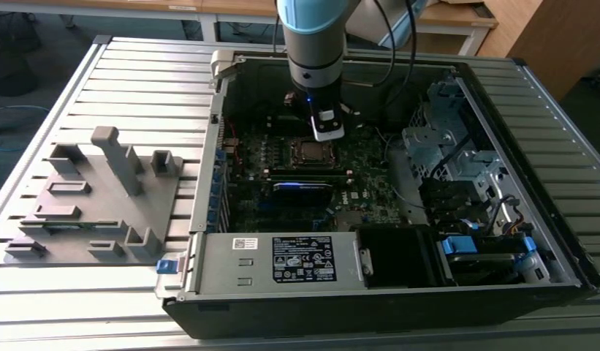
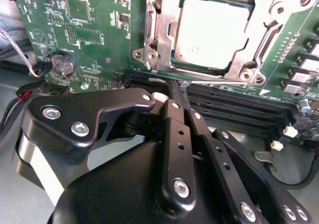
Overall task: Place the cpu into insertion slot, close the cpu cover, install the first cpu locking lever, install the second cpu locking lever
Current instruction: 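Install the first cpu locking lever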
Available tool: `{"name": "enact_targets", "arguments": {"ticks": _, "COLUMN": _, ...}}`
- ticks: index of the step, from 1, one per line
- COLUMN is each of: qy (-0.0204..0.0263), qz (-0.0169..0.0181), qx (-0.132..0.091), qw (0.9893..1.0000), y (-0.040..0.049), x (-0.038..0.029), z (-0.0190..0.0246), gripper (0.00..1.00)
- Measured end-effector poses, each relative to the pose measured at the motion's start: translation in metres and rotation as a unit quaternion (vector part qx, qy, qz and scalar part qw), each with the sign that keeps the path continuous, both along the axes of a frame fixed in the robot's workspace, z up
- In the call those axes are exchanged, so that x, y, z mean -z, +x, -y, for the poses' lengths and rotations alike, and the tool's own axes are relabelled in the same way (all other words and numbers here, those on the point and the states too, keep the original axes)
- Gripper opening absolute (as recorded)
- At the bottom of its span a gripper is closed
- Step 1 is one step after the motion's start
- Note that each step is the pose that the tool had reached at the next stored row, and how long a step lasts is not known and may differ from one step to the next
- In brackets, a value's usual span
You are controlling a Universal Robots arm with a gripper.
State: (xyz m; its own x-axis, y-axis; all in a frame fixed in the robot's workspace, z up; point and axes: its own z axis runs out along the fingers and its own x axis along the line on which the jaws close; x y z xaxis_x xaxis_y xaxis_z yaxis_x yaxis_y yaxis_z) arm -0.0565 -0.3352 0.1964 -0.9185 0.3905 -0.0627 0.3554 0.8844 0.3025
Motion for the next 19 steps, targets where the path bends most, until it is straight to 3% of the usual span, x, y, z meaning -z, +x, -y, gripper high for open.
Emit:
{"name": "enact_targets", "arguments": {"ticks": 8, "qy": -0.0050, "qz": 0.0002, "qx": 0.000, "qw": 1.0000, "y": -0.0002, "x": 0.0018, "z": -0.0003, "gripper": 0.10}}
{"name": "enact_targets", "arguments": {"ticks": 14, "qy": -0.0056, "qz": 0.0002, "qx": 0.000, "qw": 1.0000, "y": -0.0002, "x": 0.0019, "z": -0.0007, "gripper": 0.10}}
{"name": "enact_targets", "arguments": {"ticks": 19, "qy": -0.0123, "qz": 0.0002, "qx": 0.000, "qw": 0.9999, "y": -0.0002, "x": 0.0019, "z": -0.0033, "gripper": 0.10}}
